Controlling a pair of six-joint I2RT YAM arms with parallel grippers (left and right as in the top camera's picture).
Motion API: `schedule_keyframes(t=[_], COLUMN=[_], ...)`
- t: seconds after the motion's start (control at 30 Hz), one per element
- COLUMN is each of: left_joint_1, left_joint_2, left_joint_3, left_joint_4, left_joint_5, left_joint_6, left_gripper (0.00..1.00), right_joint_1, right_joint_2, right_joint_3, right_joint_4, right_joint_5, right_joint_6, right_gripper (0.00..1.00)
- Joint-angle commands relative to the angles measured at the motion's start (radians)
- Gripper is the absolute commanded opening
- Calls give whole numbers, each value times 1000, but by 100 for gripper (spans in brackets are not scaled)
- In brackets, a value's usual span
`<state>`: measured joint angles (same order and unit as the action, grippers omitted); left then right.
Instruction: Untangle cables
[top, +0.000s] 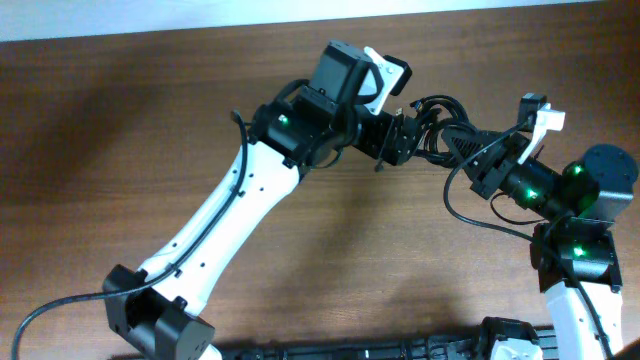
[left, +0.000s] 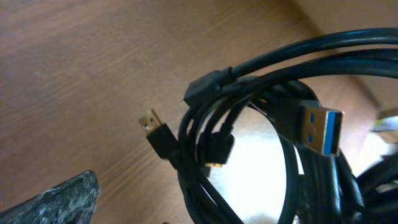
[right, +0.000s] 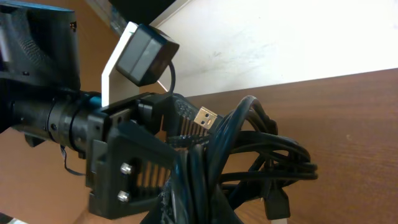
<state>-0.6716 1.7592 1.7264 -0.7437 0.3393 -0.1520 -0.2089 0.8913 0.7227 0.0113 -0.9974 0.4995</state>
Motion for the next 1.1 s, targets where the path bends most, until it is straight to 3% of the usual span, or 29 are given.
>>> schedule_keyframes(t=[0.0,0.07,0.13,0.17,0.23,0.33,0.47,0.73,0.87,0.93,1.07], left_joint_1=[-26,-28,-28,-28,-27,-19,-3,19,74,102,130], left_joint_2=[-20,-20,-20,-20,-20,-20,-20,-20,-20,-20,-20], left_joint_3=[11,11,11,11,11,11,11,11,11,11,11], left_joint_4=[-1,-1,-3,-5,-15,-49,-66,-78,-136,-156,-159], left_joint_5=[-129,-169,-224,-257,-352,-494,-517,-541,-616,-605,-489], left_joint_6=[45,45,45,45,43,-39,-71,-82,-232,-299,-307], left_gripper=[99,99,83,66,45,31,12,0,0,0,0], right_joint_1=[-1,-1,-1,-1,-1,-1,-1,-1,-1,-1,-1], right_joint_2=[-13,-13,-13,-13,-13,-13,-13,-13,-13,-13,-13], right_joint_3=[20,20,20,20,20,20,20,20,20,20,20], right_joint_4=[11,7,7,7,5,5,5,7,9,9,9], right_joint_5=[-50,-50,-50,-51,-51,-66,-69,-85,-91,-91,-91], right_joint_6=[14,14,14,14,14,14,14,14,14,13,13], right_gripper=[4,4,4,4,4,4,4,4,4,4,4])
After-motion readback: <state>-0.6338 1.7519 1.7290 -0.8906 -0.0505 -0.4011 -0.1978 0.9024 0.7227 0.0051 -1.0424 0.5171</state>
